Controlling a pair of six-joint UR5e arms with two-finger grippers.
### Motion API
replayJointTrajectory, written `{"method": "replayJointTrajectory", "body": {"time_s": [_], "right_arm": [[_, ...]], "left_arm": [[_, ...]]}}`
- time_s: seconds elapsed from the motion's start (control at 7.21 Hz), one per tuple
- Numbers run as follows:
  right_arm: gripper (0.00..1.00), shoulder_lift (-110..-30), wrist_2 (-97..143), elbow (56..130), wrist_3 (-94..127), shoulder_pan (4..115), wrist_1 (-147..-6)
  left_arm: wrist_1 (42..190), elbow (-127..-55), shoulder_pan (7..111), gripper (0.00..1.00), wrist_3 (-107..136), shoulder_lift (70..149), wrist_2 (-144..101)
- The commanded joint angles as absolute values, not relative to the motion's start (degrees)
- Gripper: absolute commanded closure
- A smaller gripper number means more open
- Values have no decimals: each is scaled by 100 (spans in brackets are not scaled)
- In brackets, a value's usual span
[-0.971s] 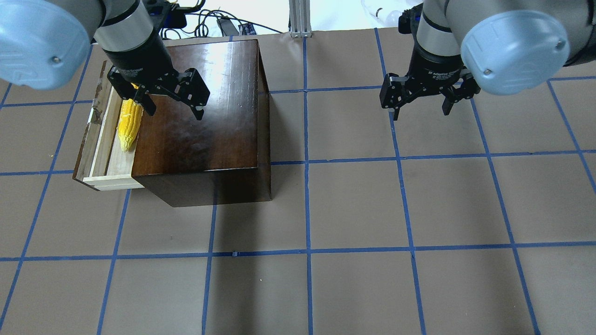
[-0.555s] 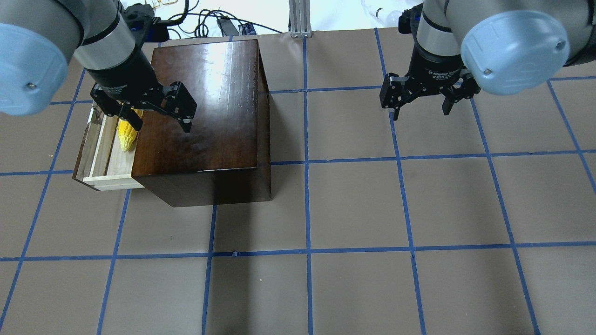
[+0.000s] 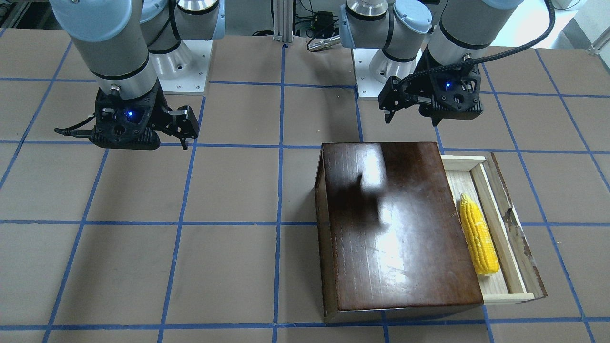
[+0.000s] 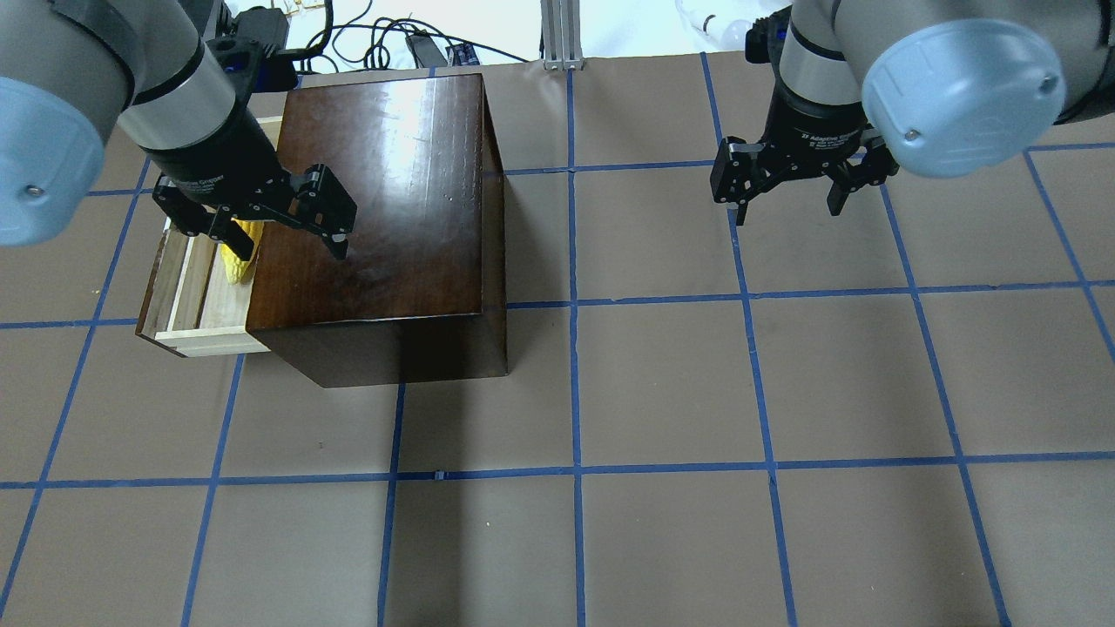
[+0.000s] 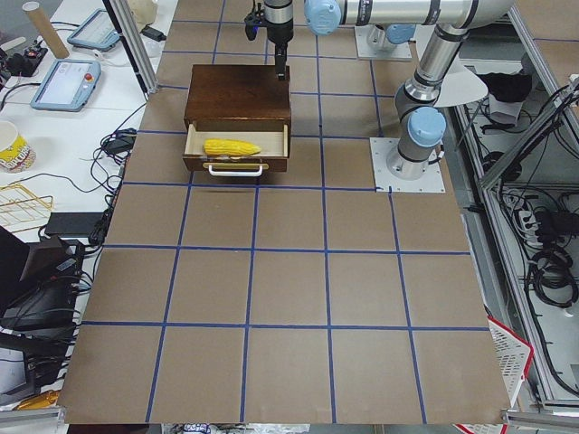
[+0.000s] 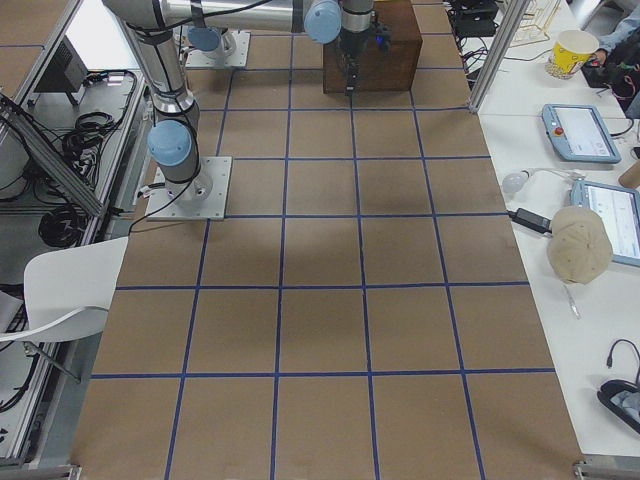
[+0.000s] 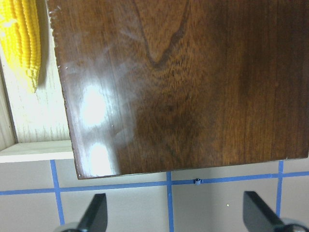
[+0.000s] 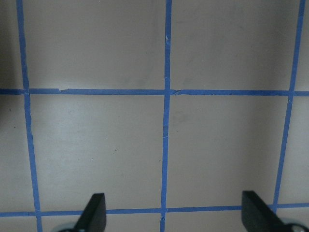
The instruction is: Open drawer and put corn inside
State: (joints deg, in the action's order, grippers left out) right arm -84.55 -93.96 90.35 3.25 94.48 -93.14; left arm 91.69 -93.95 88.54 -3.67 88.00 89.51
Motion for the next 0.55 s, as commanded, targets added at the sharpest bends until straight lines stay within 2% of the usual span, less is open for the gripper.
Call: {"method": "replayJointTrajectory", "body": {"time_s": [0.0,0.42], "right_arm": [[0,-8455,-9396,9035,325,9448,-9316],[0,-8455,-9396,9035,325,9448,-9308]], "left_arm": [[9167,-9422,8894,0,-360,8763,8956],[9167,-9422,8895,0,-387,8763,8965]]}}
